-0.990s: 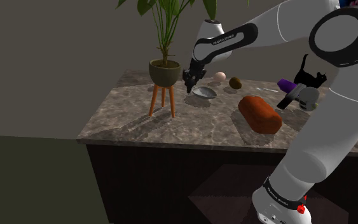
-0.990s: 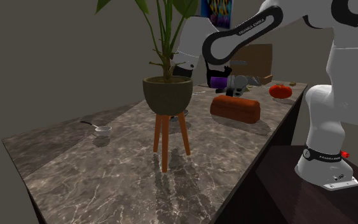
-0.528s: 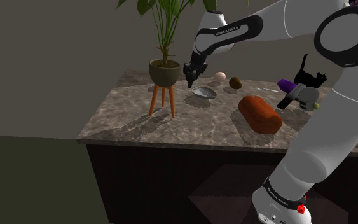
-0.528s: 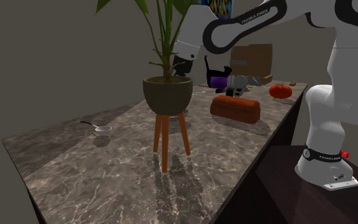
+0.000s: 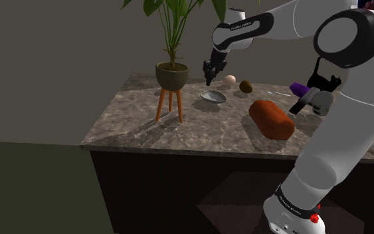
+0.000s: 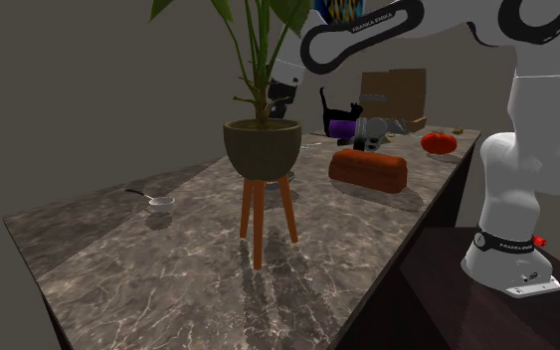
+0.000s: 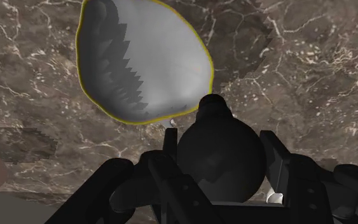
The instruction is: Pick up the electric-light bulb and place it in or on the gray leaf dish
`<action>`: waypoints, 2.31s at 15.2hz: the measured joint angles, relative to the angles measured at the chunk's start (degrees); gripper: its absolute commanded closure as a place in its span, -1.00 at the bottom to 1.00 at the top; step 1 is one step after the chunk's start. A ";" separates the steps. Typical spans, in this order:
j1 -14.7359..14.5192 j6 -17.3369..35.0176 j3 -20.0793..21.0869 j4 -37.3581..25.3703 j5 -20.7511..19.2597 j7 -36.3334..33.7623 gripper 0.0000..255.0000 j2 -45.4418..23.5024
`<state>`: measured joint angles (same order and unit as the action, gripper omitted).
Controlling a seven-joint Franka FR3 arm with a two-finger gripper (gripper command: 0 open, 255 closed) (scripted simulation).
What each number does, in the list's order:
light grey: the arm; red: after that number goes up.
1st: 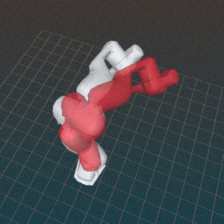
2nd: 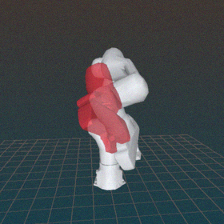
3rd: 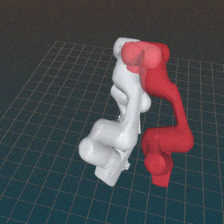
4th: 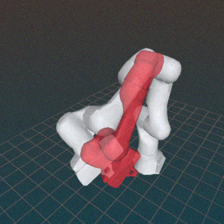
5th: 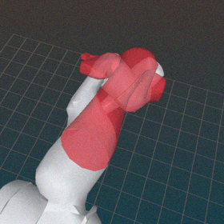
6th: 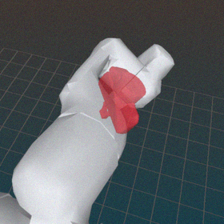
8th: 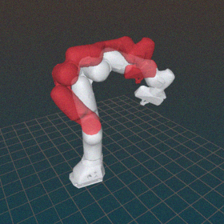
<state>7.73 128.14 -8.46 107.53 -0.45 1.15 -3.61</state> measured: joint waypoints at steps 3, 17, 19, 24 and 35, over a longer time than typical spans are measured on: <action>2.13 -1.05 -1.55 -3.26 1.91 4.46 1.00 -2.24; 4.46 4.98 -2.65 -1.96 4.79 9.52 1.00 -7.18; 4.51 6.20 -2.61 -1.22 4.98 9.68 1.00 -7.68; 4.58 8.93 -2.49 0.42 5.43 10.02 1.00 -8.79; 4.59 9.12 -2.49 0.57 5.45 10.06 -1.00 -8.79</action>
<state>12.33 137.25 -10.95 108.09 5.00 11.20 -12.41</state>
